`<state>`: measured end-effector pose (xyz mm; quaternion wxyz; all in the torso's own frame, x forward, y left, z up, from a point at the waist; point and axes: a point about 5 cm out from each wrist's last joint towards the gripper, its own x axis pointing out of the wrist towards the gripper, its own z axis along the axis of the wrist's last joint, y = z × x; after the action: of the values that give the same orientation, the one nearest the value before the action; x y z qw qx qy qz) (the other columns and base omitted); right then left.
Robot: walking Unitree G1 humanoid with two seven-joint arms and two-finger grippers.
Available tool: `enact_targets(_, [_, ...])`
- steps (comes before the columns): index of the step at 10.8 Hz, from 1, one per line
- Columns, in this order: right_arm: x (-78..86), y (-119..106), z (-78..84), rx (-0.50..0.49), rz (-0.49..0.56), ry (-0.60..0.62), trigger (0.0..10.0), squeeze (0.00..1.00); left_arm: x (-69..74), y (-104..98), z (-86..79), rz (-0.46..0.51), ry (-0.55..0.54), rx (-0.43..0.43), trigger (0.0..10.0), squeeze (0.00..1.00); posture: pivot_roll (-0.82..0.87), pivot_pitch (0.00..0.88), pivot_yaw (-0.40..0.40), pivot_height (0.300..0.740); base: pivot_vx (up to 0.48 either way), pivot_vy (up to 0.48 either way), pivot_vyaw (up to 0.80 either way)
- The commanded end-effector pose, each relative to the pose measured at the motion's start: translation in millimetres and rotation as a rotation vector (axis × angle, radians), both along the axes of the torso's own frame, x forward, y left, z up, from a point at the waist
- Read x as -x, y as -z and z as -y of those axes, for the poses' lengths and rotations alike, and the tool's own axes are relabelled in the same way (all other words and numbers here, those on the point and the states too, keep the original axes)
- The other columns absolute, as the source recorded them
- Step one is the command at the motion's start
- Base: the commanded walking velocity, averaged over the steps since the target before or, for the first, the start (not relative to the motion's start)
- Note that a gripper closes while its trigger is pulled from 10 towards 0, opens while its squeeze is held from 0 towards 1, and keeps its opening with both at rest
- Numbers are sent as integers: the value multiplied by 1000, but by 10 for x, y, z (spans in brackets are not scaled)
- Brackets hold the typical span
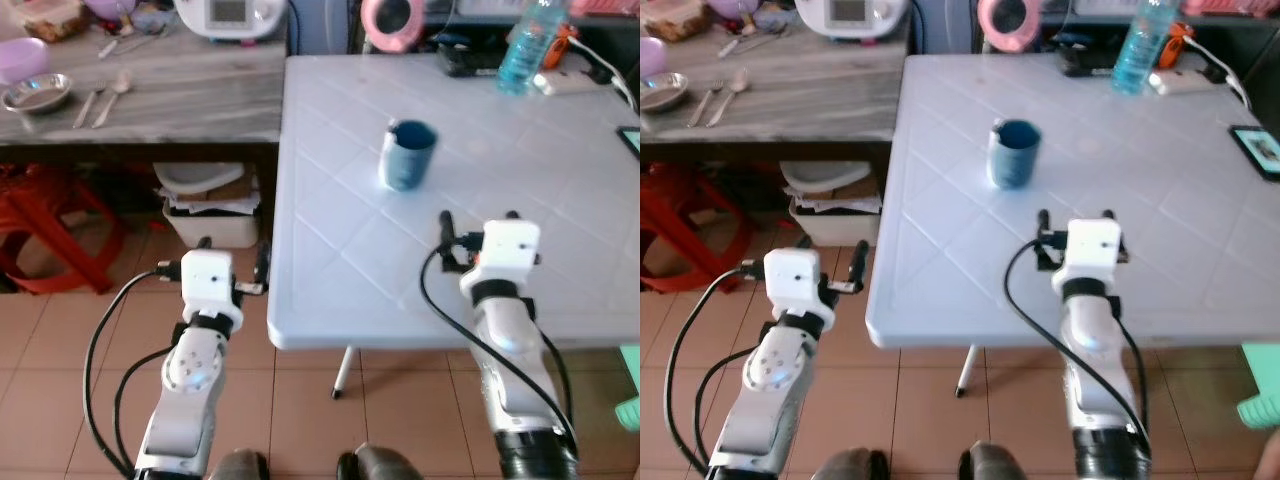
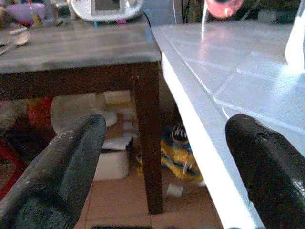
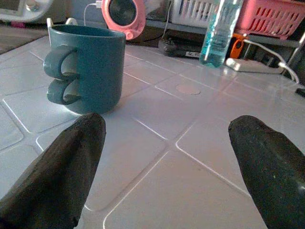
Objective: Setting the table
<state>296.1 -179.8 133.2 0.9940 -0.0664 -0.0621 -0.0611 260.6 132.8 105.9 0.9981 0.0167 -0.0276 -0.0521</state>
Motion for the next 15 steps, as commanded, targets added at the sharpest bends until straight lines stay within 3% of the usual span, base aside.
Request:
enact_targets(1, [-53,-8,-58,-24,0,-7,10000,922,30,-14,-78,-6,-8,-23,10000,0,-32,169,41,740,0,0,0])
enact_targets(2, [-124,-50,-122,-28,1,-40,10000,0,59,-16,-97,-14,-5,-33,10000,0,-28,195,50,740,0,0,0])
enact_targets(9, [-498,-226,-414,-4,-23,-152,10000,0,222,2,-41,-68,31,-41,10000,0,-9,269,47,740,0,0,0])
enact_targets(15, [-756,-593,-464,52,58,-155,10000,0,246,18,-19,-84,27,-28,10000,0,-18,273,32,740,0,0,0])
